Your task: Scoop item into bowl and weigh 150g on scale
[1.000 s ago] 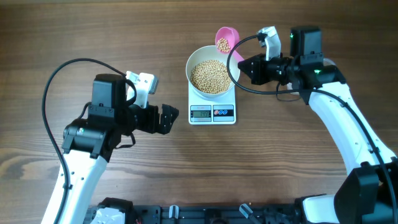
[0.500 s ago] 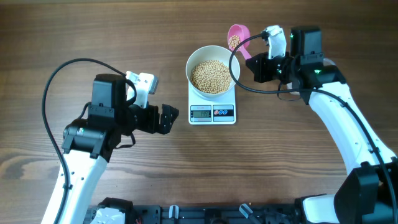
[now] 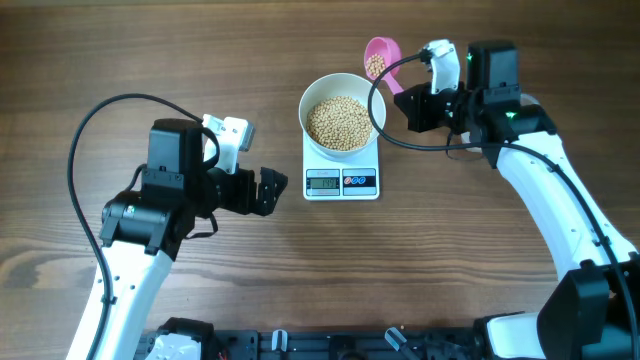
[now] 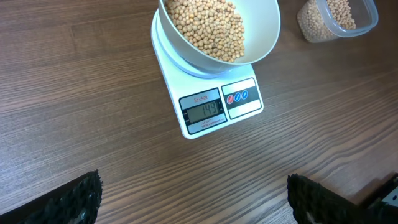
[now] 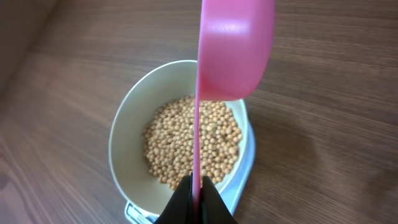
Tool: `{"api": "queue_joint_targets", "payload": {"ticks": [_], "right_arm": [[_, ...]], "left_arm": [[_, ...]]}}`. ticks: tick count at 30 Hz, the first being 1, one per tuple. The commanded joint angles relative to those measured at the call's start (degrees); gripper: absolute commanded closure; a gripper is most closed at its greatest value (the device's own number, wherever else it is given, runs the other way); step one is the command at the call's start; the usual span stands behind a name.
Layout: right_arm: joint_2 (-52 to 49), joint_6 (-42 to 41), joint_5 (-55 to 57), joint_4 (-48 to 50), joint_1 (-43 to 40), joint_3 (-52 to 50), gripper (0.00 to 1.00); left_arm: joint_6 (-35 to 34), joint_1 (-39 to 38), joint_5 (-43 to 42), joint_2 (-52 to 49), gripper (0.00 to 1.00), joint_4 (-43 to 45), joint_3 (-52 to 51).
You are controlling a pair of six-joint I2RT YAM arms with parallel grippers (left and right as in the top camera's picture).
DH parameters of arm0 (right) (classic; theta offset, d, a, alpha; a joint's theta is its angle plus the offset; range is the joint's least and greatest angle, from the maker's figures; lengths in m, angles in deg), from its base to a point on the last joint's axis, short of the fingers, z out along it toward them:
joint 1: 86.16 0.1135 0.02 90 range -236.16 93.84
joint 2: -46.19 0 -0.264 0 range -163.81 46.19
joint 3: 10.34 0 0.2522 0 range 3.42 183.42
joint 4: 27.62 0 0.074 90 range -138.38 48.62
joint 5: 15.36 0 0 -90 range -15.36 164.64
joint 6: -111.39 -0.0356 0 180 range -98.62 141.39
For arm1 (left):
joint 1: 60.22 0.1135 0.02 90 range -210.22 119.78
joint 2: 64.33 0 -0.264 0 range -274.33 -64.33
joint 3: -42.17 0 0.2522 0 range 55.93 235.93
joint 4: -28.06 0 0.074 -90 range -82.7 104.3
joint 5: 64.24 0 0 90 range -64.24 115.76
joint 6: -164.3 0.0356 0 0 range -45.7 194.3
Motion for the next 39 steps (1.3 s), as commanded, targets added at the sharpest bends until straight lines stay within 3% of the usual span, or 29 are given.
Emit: {"api": "queue_joint_targets", "payload": {"ticks": [1, 9, 15, 22, 26, 33, 39], "right_arm": [[1.3, 6.2, -5.8, 0.3, -0.1, 1.3, 0.96], [1.3, 6.9, -5.6, 0.2, 0.8, 1.3, 0.96], [1.3, 16.5, -3.7, -1.7, 4.0, 1.3, 0.96], [1.3, 16.6, 0.8, -3.1, 6.3, 1.3, 0.96], [1.3, 14.1, 0.7, -3.3, 6.3, 1.3, 0.96], [1.3, 1.3, -0.9, -3.1, 6.3, 1.3, 0.96], [1.3, 1.1, -4.9, -2.9, 6.1, 1.3, 0.96]], "left_arm": [[0.0, 0.3, -0.7, -0.3, 0.00, 0.0, 0.1], [0.0, 0.3, -0.7, -0.3, 0.00, 0.0, 0.1], [0.0, 0.3, -0.7, -0.3, 0.00, 0.0, 0.1], [0.0, 0.3, -0.7, -0.3, 0.00, 0.0, 0.1], [0.0, 0.3, -0.7, -0.3, 0.00, 0.0, 0.1], [0.0, 0.3, -0.7, -0.3, 0.00, 0.0, 0.1], [0.0, 0.3, -0.7, -0.3, 0.00, 0.0, 0.1]]}}
